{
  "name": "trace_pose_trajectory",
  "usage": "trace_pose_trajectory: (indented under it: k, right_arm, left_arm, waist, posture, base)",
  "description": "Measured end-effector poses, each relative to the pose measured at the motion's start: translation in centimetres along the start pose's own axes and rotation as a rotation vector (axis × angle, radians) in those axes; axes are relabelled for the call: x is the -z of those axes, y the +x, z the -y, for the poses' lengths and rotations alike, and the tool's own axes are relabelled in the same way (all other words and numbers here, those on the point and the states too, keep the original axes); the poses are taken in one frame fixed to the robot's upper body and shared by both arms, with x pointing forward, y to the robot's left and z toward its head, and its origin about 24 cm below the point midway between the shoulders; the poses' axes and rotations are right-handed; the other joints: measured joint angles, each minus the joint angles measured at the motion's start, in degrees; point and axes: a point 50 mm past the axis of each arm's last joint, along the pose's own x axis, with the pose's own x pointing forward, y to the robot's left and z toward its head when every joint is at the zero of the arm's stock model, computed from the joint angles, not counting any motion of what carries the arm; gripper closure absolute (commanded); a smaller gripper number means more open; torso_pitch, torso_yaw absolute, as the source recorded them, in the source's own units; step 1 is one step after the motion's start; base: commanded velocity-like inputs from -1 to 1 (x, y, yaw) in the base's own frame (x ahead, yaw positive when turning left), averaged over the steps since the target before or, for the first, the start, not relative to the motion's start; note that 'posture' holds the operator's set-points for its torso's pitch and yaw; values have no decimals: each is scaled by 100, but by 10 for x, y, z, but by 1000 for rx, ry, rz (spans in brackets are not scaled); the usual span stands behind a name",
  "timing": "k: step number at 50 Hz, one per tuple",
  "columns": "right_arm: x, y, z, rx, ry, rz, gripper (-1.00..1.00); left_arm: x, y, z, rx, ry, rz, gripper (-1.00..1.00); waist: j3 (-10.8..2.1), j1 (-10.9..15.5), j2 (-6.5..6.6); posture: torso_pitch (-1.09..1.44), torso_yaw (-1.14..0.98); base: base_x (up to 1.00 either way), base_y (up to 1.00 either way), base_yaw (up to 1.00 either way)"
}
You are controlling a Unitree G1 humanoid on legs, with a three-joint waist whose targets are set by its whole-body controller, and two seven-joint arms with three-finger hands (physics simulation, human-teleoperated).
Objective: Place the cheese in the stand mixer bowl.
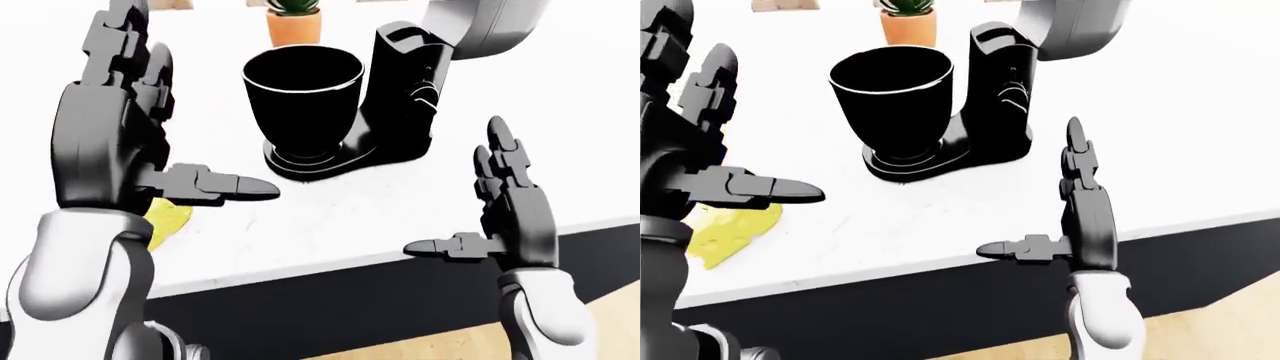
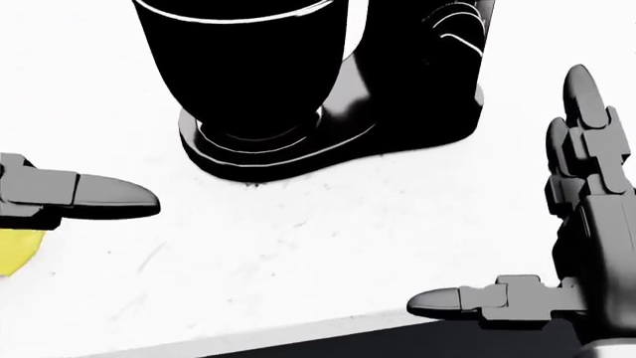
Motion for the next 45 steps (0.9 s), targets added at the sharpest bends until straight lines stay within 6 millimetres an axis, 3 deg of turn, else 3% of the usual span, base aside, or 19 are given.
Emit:
trace_pose_trajectory:
  k: [10, 17, 24, 35, 45]
  right_arm:
    - [-1, 0, -1, -10, 1, 13, -100]
    - [-1, 1, -2, -13, 0, 15, -100]
    - [-1, 1, -1, -9, -1, 17, -100]
    - [-1, 1, -1, -10, -2, 19, -100]
    - [3, 1, 0, -10, -3, 15, -100]
  left_arm:
    - [8, 2, -40, -102, 53, -59, -100]
    - [32, 2, -55, -138, 59, -117, -100]
    - [49, -11, -72, -185, 82, -160, -100]
    - [70, -31, -81, -208, 91, -213, -100]
    - [100, -31, -75, -193, 61, -283, -100]
  waist:
    - [27, -35, -5]
    - [23, -37, 15]
    - [31, -45, 35]
    - [13, -19, 78]
    - [-9, -13, 60]
  posture:
    - [0, 0]
    - [0, 0]
    - [0, 0]
    - [0, 0]
    - [0, 0]
  base:
    - [0, 0, 0]
    - [0, 0, 0]
    - [0, 0, 0]
    - [0, 0, 0]
    - [0, 0, 0]
